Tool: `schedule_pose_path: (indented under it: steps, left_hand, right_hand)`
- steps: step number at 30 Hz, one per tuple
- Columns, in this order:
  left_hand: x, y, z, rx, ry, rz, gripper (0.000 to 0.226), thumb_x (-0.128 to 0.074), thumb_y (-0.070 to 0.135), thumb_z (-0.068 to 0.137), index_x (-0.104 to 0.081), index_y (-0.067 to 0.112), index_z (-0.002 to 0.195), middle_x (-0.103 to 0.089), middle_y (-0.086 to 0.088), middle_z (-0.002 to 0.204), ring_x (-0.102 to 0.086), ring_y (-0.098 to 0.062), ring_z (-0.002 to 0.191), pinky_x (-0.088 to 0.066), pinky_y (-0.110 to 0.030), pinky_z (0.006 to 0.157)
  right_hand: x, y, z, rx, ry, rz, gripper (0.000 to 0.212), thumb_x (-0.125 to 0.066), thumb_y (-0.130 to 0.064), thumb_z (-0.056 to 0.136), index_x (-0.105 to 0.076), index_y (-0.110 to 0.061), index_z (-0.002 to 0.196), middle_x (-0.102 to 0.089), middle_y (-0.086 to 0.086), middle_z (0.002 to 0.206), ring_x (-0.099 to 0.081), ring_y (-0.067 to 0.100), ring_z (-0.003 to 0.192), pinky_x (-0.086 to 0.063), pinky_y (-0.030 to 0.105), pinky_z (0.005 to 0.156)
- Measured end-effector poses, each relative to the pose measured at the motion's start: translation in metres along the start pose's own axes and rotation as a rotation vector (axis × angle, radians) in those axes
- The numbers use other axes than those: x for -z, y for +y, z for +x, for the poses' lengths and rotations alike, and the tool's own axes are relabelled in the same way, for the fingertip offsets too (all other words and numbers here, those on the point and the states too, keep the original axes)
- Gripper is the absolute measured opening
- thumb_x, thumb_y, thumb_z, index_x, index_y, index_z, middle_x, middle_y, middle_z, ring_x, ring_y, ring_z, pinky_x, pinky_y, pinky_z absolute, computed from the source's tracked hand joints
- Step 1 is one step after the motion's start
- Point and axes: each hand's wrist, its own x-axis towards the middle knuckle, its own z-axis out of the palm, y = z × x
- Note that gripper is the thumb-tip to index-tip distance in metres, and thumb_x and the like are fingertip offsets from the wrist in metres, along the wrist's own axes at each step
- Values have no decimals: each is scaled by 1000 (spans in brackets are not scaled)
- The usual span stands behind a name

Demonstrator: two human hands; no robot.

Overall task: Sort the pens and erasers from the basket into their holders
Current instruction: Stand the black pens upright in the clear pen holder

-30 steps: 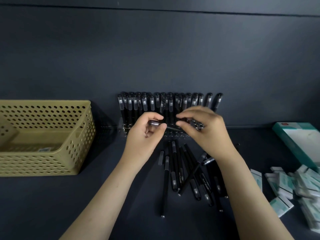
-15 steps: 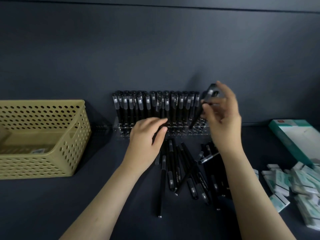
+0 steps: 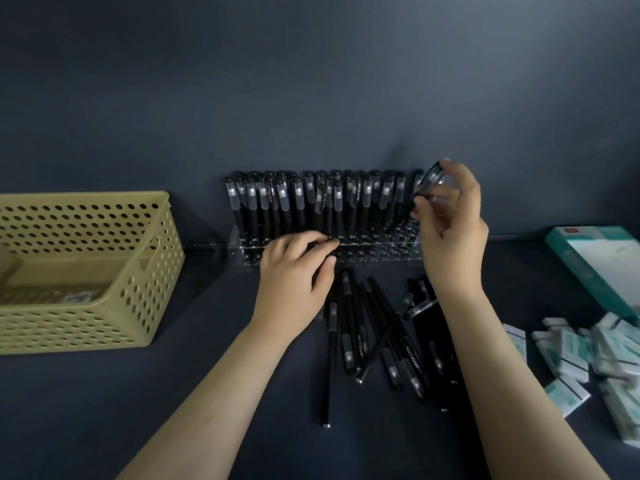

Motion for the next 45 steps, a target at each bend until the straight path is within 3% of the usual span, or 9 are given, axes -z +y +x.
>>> schedule_pose_path:
  steps: [5,11,16,19,26,30,35,42,45]
  left_hand:
    - [-1,0,0,7,-10,-8,37,-43,36,95,-67,23,120,-59,11,120,-47,-15,112,-18,-29,108]
    - [8,6,-7,40,-35,-47,39,-42,37,95,-65,19,121,-59,6,121,-47,-16,117,-25,-32,109]
    - [29,40,-33,253,-125,-95,28,-51,50,88,-62,25,85,-55,13,80,-52,-8,79,-45,-23,69]
    - [33,55,-47,411,-296,-76,36,-53,60,85,-58,25,89,-53,14,82,-54,-5,79,-43,-20,61]
    - [19,79,-39,528,-405,64,70,-51,71,80,-44,16,124,-50,4,123,-50,-17,113,-47,-30,83]
    - [12,83,-35,562,-398,133,76,-56,67,80,-40,12,129,-48,-2,130,-48,-21,118,-46,-34,91]
    - [15,84,-32,630,-414,63,72,-63,57,82,-41,10,132,-48,-5,133,-46,-25,123,-43,-35,96]
    - [20,87,-34,728,-407,-12,47,-63,44,89,-53,13,122,-61,-3,112,-58,-20,105,-45,-27,81]
    - [20,89,-34,758,-445,-58,45,-62,44,89,-54,15,122,-57,-6,121,-53,-22,113,-45,-31,92]
  right_hand:
    - [-4,7,0,112,-106,-136,47,-58,-6,94,-48,-24,136,-57,-4,104,-57,6,82,-50,18,79]
    - [-4,15,1,165,-228,-282,49,-56,-20,97,-44,-22,144,-45,3,103,-46,18,76,-49,31,74]
    - [10,3,1,110,-207,-209,49,-54,-24,98,-41,-25,145,-45,1,96,-43,13,75,-43,18,79]
    - [19,-3,-1,60,-194,-89,45,-54,-20,98,-44,-25,142,-50,4,94,-45,13,73,-41,13,75]
    - [48,20,-24,-61,-253,-81,39,-55,-21,97,-49,-24,136,-57,-3,95,-54,9,71,-45,12,69]
    - [56,26,-26,-98,-221,-62,34,-55,-16,97,-54,-18,130,-58,-6,92,-55,-2,75,-42,5,69]
    - [53,26,-27,-98,-232,-48,32,-56,-13,96,-56,-17,128,-58,-6,90,-55,-3,77,-41,5,71]
    - [45,26,-27,-101,-239,-9,29,-56,-12,95,-58,-18,123,-59,-3,90,-55,4,74,-43,8,71]
    - [42,26,-27,-108,-256,-5,29,-55,-13,96,-59,-20,124,-60,0,92,-56,10,74,-45,10,70]
